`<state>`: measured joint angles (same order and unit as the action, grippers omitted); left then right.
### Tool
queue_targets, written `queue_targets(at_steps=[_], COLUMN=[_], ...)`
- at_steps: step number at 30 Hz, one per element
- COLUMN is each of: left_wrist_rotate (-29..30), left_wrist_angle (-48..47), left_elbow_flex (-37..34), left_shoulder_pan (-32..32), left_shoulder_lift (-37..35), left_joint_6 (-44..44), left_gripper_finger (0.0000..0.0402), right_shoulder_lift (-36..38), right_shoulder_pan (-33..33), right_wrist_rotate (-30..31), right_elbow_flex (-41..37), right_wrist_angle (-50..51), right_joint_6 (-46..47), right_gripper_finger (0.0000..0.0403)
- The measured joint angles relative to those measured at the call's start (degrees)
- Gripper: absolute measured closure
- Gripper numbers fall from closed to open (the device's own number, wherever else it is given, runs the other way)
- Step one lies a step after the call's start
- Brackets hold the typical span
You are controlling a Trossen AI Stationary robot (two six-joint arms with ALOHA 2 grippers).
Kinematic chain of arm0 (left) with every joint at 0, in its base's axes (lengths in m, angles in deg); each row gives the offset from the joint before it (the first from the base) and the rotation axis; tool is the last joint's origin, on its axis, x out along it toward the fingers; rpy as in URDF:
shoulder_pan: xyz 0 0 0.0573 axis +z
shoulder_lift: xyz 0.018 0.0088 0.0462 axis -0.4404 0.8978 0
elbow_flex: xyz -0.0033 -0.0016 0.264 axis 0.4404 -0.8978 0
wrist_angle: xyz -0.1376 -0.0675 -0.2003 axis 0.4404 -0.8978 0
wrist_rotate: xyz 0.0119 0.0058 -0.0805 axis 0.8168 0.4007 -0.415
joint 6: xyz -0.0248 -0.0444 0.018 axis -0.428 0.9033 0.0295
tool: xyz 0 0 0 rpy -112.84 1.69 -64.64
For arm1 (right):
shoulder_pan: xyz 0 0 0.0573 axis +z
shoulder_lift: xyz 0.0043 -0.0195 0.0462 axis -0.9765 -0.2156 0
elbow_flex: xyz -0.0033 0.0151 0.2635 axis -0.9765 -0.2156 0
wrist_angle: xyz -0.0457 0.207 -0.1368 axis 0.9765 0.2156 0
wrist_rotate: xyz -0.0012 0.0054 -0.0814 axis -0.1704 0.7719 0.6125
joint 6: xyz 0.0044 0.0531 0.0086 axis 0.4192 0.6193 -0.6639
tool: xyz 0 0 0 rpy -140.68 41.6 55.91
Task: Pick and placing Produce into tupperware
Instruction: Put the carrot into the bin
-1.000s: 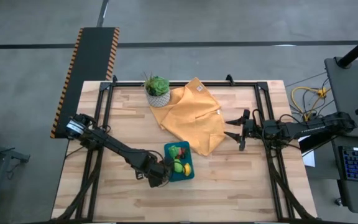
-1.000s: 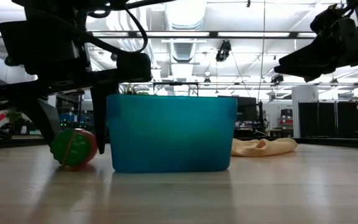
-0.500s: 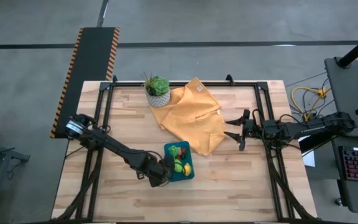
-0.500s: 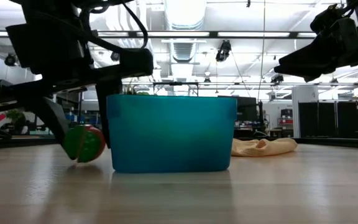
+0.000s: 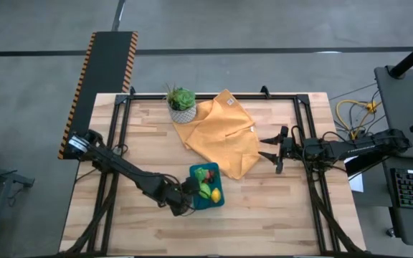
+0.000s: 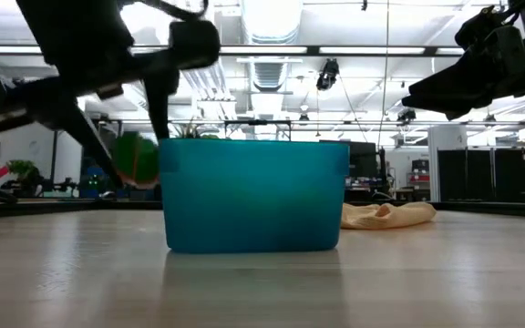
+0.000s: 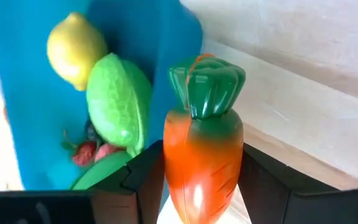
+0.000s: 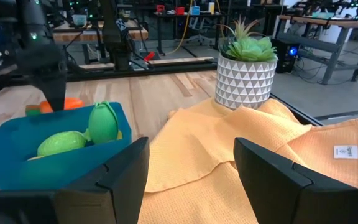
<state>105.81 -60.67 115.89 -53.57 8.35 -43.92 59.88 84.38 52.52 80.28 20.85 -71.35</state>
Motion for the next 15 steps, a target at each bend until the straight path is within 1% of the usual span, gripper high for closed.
queue_targets(at_steps=[8, 15], left_wrist_rotate=[2.49, 8.23], left_wrist_angle=[-2.97, -1.45], left_elbow_flex=[-0.20, 0.44], left_shoulder_pan=[-1.55, -1.90], left_shoulder_lift=[-3.30, -3.65], left_joint_6=[7.33, 7.77], left_gripper_finger=[0.0240, 0.0240], right_shoulder_lift=[0.00, 0.00], right_shoulder_pan=[-0.02, -0.02], right_wrist_rotate=[0.00, 0.00], right_elbow_flex=[0.00, 0.00], right_wrist_angle=[-0.01, -0.14], right_joint_6=[0.00, 0.00], right_gripper_finger=[0.0175, 0.0175])
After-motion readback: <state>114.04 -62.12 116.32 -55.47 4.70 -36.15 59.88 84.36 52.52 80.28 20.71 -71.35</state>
